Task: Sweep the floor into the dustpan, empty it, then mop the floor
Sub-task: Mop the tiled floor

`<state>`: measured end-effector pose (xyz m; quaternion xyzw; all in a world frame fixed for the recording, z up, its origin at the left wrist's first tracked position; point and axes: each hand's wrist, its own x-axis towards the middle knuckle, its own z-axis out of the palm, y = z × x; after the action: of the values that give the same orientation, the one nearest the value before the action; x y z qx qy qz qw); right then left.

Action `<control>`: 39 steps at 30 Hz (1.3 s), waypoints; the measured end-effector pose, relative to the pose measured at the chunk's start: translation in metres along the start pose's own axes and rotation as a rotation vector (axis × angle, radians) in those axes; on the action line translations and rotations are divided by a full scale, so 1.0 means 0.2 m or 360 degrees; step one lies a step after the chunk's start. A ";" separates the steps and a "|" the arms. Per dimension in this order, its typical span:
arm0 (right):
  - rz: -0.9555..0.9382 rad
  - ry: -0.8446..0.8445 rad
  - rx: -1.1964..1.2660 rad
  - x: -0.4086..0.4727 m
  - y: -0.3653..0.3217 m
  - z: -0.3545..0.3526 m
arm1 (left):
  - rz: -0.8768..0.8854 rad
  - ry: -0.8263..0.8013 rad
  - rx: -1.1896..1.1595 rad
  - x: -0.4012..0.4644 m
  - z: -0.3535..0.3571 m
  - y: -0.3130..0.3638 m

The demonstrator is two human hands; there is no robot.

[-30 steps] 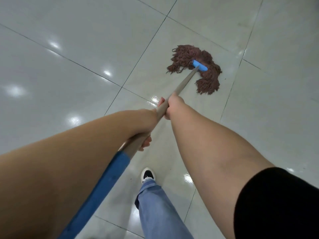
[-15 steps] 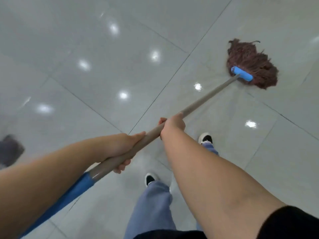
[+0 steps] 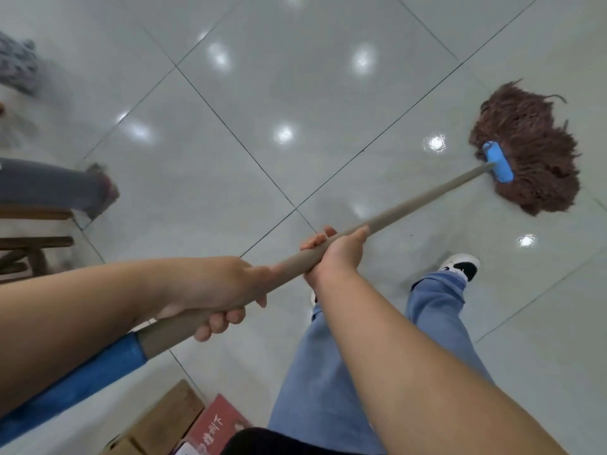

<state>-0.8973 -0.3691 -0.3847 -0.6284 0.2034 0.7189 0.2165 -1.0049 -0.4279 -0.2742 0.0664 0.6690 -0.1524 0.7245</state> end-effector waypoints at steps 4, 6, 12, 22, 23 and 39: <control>-0.0040 -0.0041 -0.0001 0.01 -0.34 0.01 | 0.0090 0.0059 -0.0031 0.00 0.10 0.31; -0.0066 -0.0042 0.0006 0.02 -0.58 -0.01 | 0.0128 0.0061 -0.0054 0.01 0.19 0.53; -0.0155 0.0010 0.0018 0.07 -1.43 -0.04 | 0.0213 0.0053 -0.0056 0.02 0.49 1.32; -0.0196 0.0018 -0.0022 0.05 -2.89 0.09 | 0.0331 0.0053 -0.0153 -0.10 0.84 2.72; -0.0205 0.0006 -0.0036 0.04 -3.02 0.12 | 0.0329 0.0063 -0.0156 -0.14 0.84 2.85; -0.0210 0.0118 -0.0164 0.05 -4.98 0.70 | 0.0387 -0.0068 -0.0111 -0.42 0.84 4.88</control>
<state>-0.4479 0.5299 -0.3972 -0.6768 0.1321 0.6890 0.2231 -0.5478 0.4550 -0.2806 0.1185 0.6454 -0.0416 0.7535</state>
